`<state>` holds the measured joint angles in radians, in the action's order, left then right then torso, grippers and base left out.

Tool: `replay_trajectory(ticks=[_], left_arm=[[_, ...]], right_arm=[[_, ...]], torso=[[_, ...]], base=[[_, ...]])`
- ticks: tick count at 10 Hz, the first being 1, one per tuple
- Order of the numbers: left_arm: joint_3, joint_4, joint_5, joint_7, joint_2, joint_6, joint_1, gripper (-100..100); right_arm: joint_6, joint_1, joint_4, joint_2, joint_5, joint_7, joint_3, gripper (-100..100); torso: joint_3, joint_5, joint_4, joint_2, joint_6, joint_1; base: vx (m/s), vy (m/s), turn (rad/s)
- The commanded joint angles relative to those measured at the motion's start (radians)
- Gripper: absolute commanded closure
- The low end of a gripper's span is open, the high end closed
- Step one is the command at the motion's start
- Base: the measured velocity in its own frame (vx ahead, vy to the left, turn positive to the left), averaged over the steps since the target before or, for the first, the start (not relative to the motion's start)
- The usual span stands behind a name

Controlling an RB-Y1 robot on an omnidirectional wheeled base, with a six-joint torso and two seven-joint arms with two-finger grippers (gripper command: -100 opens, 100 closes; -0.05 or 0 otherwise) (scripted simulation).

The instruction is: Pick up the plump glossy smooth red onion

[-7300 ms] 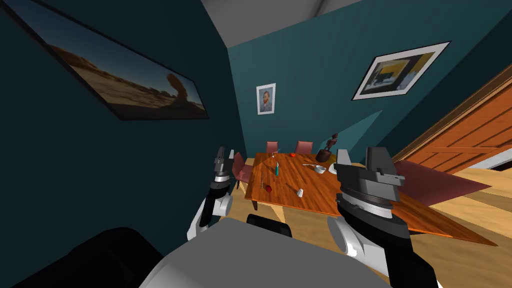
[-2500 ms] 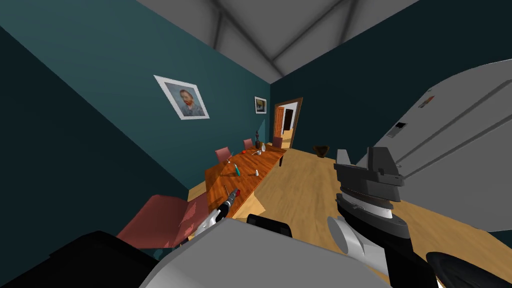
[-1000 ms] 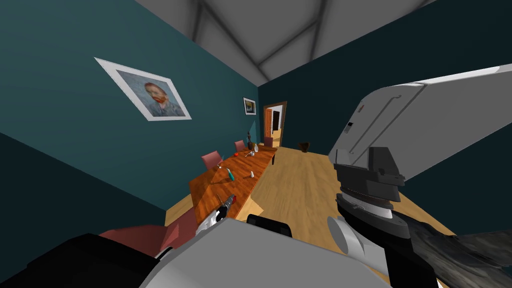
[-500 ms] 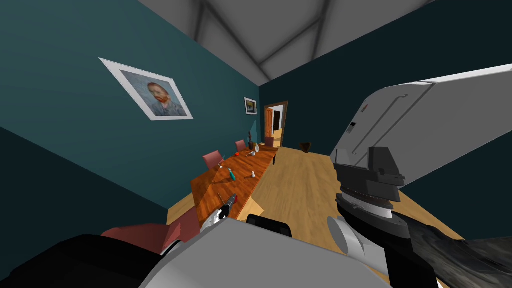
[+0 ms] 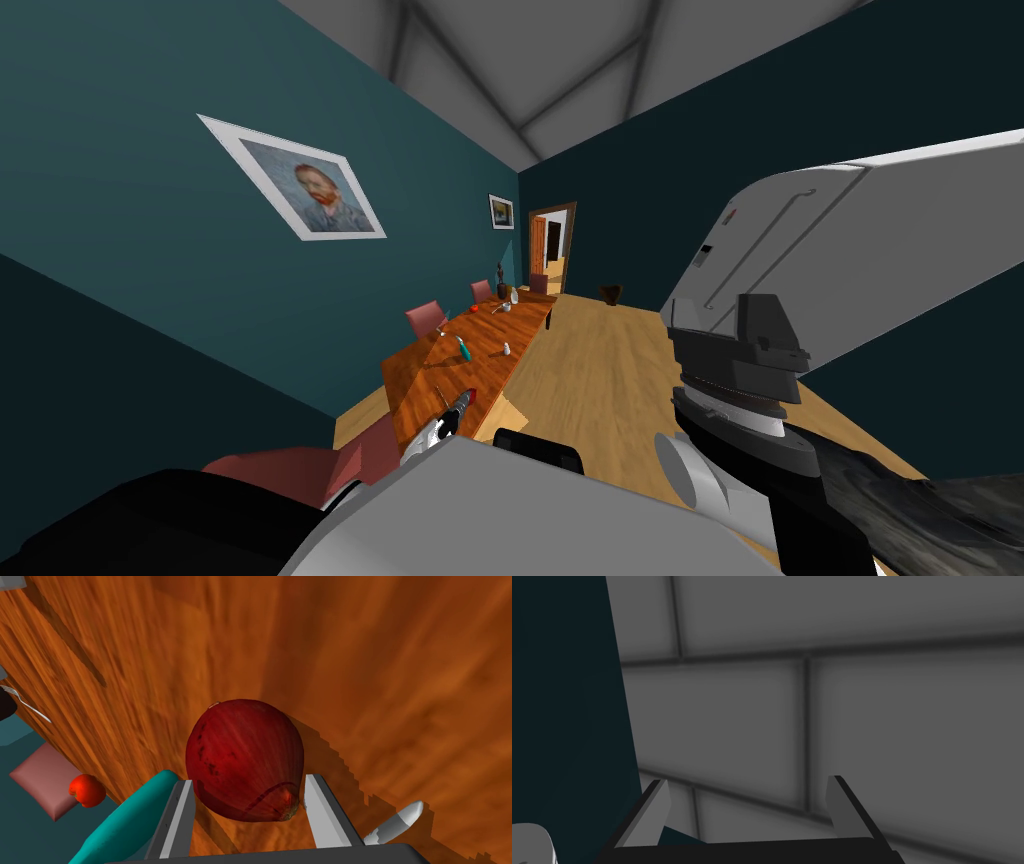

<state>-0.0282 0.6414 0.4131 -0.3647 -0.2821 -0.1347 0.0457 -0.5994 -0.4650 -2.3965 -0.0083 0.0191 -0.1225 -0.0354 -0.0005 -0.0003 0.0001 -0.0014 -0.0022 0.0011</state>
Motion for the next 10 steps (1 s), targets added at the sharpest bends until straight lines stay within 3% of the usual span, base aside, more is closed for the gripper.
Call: replay_trajectory(ticks=[1,2,10], left_arm=[[0.0,0.0,0.0,0.0,0.0,0.0,0.0,0],[-0.021,0.041,0.012,-0.043,-0.02,0.015,0.024,100],[-0.092,0.186,0.089,-0.243,-0.109,0.05,0.131,100]], right_arm=[[0.0,0.0,0.0,0.0,0.0,0.0,0.0,0],[0.0,0.0,0.0,0.0,0.0,0.0,0.0,0],[0.0,0.0,0.0,0.0,0.0,0.0,0.0,0]], torso=[[0.0,0.0,0.0,0.0,0.0,0.0],[0.0,0.0,0.0,0.0,0.0,0.0],[0.001,-0.001,0.001,0.001,0.0,-0.002]], base=[[0.0,0.0,0.0],[-0.002,-0.015,-0.034],[-0.002,-0.035,-0.025]])
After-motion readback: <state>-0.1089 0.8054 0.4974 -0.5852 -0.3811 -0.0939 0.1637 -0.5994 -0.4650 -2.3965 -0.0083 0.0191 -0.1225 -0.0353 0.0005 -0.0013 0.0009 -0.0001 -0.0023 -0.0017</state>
